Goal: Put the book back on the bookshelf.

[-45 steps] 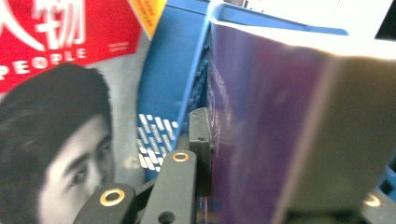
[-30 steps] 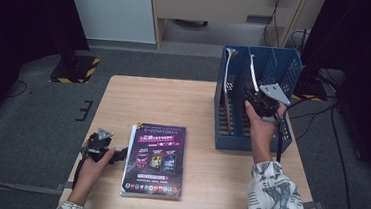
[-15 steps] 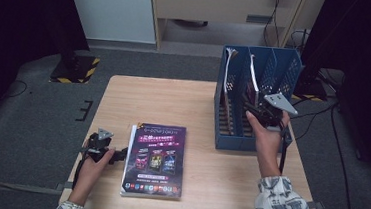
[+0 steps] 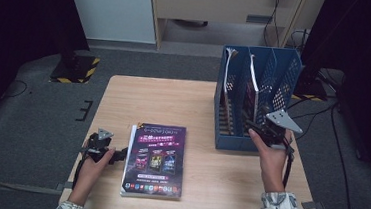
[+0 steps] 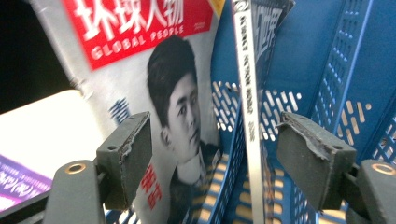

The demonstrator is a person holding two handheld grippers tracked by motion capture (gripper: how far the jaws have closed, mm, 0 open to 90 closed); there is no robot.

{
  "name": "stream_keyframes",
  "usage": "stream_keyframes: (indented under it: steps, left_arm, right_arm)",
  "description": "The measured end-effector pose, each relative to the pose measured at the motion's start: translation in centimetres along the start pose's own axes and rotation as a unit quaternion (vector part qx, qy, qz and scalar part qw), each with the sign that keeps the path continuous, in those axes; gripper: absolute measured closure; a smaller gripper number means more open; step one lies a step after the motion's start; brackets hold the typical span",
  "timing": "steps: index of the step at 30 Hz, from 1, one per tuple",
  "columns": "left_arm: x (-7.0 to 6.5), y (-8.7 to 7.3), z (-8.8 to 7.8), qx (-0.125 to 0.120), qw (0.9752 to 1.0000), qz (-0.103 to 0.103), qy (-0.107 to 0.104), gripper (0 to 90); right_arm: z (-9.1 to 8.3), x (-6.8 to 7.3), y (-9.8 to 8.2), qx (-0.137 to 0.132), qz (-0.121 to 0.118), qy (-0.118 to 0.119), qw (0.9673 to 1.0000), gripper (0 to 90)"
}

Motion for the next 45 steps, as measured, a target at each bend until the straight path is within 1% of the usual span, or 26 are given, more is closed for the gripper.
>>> stream_keyframes:
  steps: [2, 5, 7, 9, 10, 12, 16, 18, 20, 22, 27, 32, 35, 36, 37, 38, 39, 43, 45]
  left_arm:
    - [0.0, 0.0, 0.0, 0.000, 1.0000, 0.000, 0.000, 0.3]
    - [0.0, 0.0, 0.0, 0.000, 1.0000, 0.000, 0.000, 0.3]
    - [0.0, 0.0, 0.0, 0.000, 1.0000, 0.000, 0.000, 0.2]
    - [0.0, 0.0, 0.0, 0.000, 1.0000, 0.000, 0.000, 0.3]
    - [0.0, 0.0, 0.0, 0.000, 1.0000, 0.000, 0.000, 0.3]
    - [0.0, 0.0, 0.0, 0.000, 1.0000, 0.000, 0.000, 0.3]
    - [0.0, 0.0, 0.0, -0.001, 1.0000, 0.000, -0.002, 1.0]
    - [0.0, 0.0, -0.1, -0.003, 1.0000, 0.001, -0.004, 1.8]
    - [0.0, 0.0, -0.1, -0.005, 1.0000, -0.001, -0.005, 2.9]
    - [0.0, 0.1, -0.2, -0.007, 0.9999, -0.005, -0.008, 4.4]
    - [-0.2, 0.3, -0.6, -0.014, 0.9998, -0.005, -0.010, 4.9]
    - [-0.2, 0.5, -0.7, -0.016, 0.9998, -0.008, -0.011, 5.2]
    - [-0.4, 0.6, -1.0, -0.026, 0.9994, -0.014, -0.018, 5.4]
    - [-0.5, 0.7, -1.2, -0.027, 0.9994, -0.010, -0.019, 5.4]
    - [-0.6, 0.7, -1.3, -0.031, 0.9992, -0.011, -0.021, 5.8]
    - [-0.7, 0.8, -1.5, -0.030, 0.9993, -0.008, -0.021, 6.3]
    - [-0.8, 0.8, -1.5, -0.033, 0.9991, -0.011, -0.023, 6.8]
    - [-1.1, 1.0, -2.0, -0.038, 0.9989, -0.007, -0.027, 8.4]
    - [-1.2, 1.1, -2.1, -0.041, 0.9987, -0.005, -0.028, 9.2]
  right_arm:
    - [-0.7, 0.4, -0.5, 0.003, -0.008, 0.006, 0.9999, 26.8]
    - [-1.6, 0.9, -1.3, 0.012, -0.006, 0.015, 0.9998, 25.9]
    - [-2.3, 1.2, -1.6, 0.012, -0.005, 0.015, 0.9998, 25.3]
    - [-2.7, 1.6, -1.8, 0.013, -0.002, 0.021, 0.9997, 24.7]
    - [-2.9, 1.9, -2.0, 0.014, -0.004, 0.024, 0.9996, 24.7]
    - [-3.0, 2.8, -2.2, 0.017, -0.014, 0.032, 0.9992, 23.0]
    - [-2.6, 4.5, -2.5, 0.029, -0.018, 0.054, 0.9979, 17.6]
    - [-2.4, 5.3, -2.5, 0.030, -0.027, 0.062, 0.9972, 15.3]
    - [-2.4, 6.0, -2.5, 0.033, -0.032, 0.071, 0.9964, 14.3]
    - [-2.4, 6.8, -2.5, 0.030, -0.035, 0.081, 0.9957, 14.7]
    - [-2.2, 8.6, -2.6, 0.035, -0.043, 0.107, 0.9927, 13.7]
    - [-1.7, 10.1, -3.3, 0.053, -0.064, 0.133, 0.9877, 14.5]
    - [-1.5, 10.9, -3.5, 0.059, -0.067, 0.144, 0.9855, 15.0]
    - [-1.4, 11.1, -3.6, 0.061, -0.068, 0.148, 0.9848, 14.9]
    - [-1.4, 11.4, -3.7, 0.063, -0.070, 0.151, 0.9840, 14.9]
    - [-1.3, 11.7, -3.7, 0.066, -0.070, 0.155, 0.9832, 14.9]
    - [-1.2, 11.9, -3.8, 0.067, -0.073, 0.157, 0.9825, 15.0]
    - [-0.8, 12.8, -4.1, 0.074, -0.074, 0.167, 0.9803, 15.3]
    - [-0.5, 13.3, -4.3, 0.083, -0.075, 0.171, 0.9789, 15.0]
Point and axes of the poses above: each handheld gripper's, and its own axes: z roughly forward along the jaws, y roughly out of its top, x roughly to its left, the point moved 3 cm from there along z, roughly forward along the jaws, and after that the axes turned 2 degrees about -y, right-handed, at the moved point
